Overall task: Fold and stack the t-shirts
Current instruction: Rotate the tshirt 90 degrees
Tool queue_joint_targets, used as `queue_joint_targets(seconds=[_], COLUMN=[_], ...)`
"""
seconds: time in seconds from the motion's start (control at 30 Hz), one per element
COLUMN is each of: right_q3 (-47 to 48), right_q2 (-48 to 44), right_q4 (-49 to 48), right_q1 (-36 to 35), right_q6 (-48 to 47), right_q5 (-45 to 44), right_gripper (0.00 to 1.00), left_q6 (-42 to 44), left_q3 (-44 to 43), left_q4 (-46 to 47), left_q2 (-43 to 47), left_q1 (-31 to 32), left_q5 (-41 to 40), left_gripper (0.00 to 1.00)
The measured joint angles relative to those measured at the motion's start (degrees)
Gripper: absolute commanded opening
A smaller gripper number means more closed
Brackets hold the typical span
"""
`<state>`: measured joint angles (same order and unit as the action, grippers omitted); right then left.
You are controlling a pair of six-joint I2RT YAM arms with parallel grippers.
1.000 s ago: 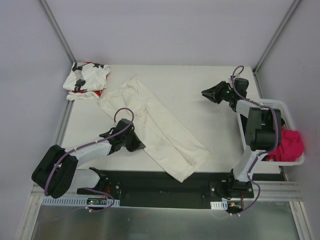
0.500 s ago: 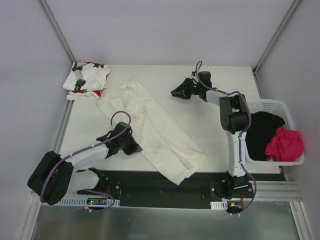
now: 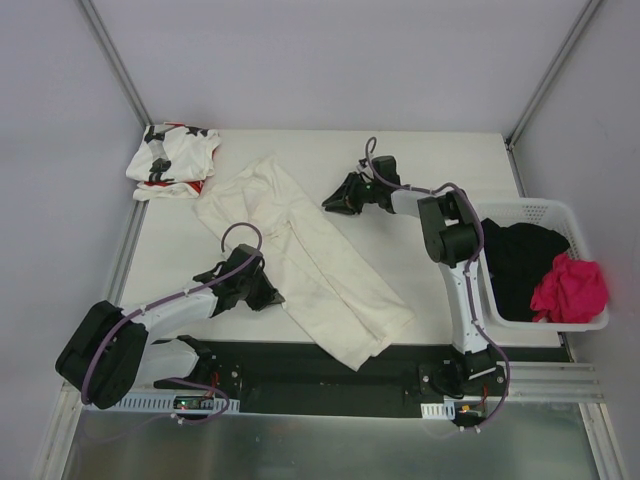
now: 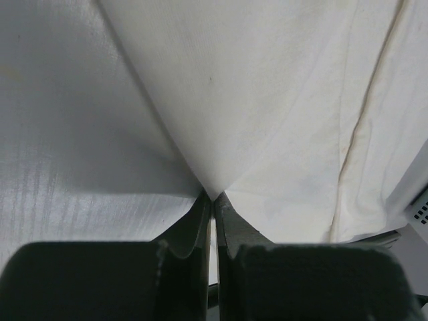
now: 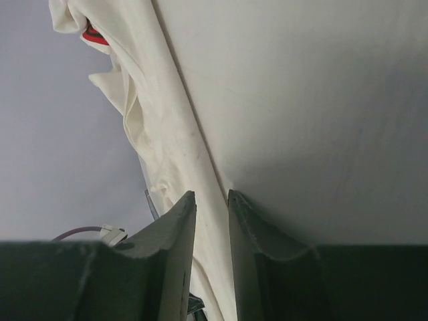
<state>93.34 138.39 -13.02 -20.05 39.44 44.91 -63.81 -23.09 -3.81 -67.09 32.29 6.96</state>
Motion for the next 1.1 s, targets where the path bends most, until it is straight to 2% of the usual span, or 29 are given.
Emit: queue_joint_targets(seconds=[0.43, 0.53, 0.73, 1.1], right_q3=[0.55, 0.61, 0.63, 1.88], right_q2=[1.16, 1.38, 2.10, 3.58], right_q4=[-2.64, -3.17, -3.61, -4.81], right_q1=[-6.14, -6.73, -6.56, -4.48], right_q6=[1.90, 2.27, 3.04, 4.63], right_q5=[0.33, 0.33, 0.28, 0.92], right_gripper=[0.29, 0.24, 0.01, 0.01], left_q6=[0.11, 0.11, 0.11, 0.20], left_q3=[0.24, 0.59, 1.18, 1.11], left_q4=[-0.02, -0.22, -0.72, -1.60], left_q2=[0.09, 0.85, 2.95, 3.23], left_q1=[0.00, 0.00, 0.00, 0.00], left_q5=[-0.02, -0.02, -0.11, -1.53], left_gripper=[0.00, 0.00, 0.00, 0.00])
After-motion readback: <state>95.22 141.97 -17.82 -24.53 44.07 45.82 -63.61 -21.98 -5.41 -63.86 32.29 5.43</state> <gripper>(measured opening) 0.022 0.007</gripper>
